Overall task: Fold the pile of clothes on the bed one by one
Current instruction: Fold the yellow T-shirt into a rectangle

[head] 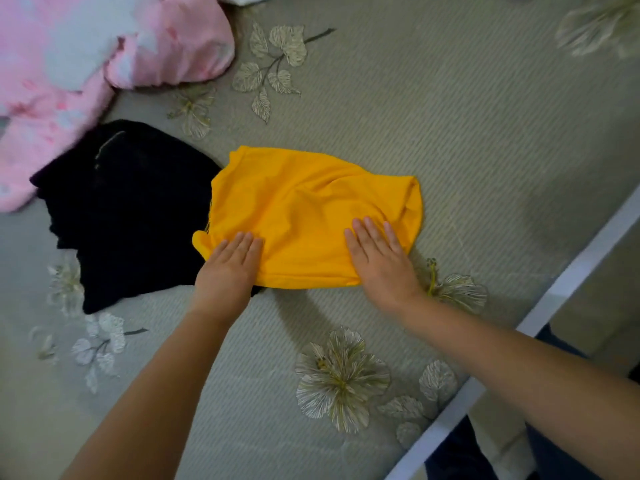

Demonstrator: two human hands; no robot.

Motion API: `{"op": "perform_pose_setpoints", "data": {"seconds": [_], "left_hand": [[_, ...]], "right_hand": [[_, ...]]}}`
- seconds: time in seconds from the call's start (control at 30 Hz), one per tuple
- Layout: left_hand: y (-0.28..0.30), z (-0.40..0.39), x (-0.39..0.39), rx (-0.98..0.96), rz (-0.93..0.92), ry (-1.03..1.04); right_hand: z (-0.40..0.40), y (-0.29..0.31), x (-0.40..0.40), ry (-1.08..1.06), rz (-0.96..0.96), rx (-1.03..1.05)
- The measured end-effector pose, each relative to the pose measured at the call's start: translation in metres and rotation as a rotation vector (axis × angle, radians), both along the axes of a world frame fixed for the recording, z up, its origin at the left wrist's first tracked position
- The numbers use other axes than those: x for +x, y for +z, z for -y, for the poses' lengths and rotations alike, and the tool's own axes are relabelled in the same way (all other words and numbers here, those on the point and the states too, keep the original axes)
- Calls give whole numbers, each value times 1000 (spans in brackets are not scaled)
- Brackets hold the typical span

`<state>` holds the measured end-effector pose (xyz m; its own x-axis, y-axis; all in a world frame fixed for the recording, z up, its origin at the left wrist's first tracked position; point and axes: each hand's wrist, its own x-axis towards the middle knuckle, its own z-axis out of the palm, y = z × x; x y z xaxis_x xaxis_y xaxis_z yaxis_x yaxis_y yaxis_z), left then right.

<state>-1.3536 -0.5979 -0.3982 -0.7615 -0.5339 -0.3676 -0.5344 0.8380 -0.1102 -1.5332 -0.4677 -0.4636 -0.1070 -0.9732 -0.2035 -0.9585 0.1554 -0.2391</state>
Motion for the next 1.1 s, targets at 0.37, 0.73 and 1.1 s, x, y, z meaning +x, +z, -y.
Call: {"op": "perform_pose_setpoints", "data": {"seconds": [0.37, 0.73, 1.1], "left_hand": [[38, -31, -175, -65, -154, 48], [166, -35, -422, -175, -59, -72], [234, 51, -631, -283, -216, -225]], "right_hand": [[-31, 74, -199, 31, -48, 82], [-57, 219, -427, -157, -175, -25], [0, 295, -607, -295, -365, -115]]}}
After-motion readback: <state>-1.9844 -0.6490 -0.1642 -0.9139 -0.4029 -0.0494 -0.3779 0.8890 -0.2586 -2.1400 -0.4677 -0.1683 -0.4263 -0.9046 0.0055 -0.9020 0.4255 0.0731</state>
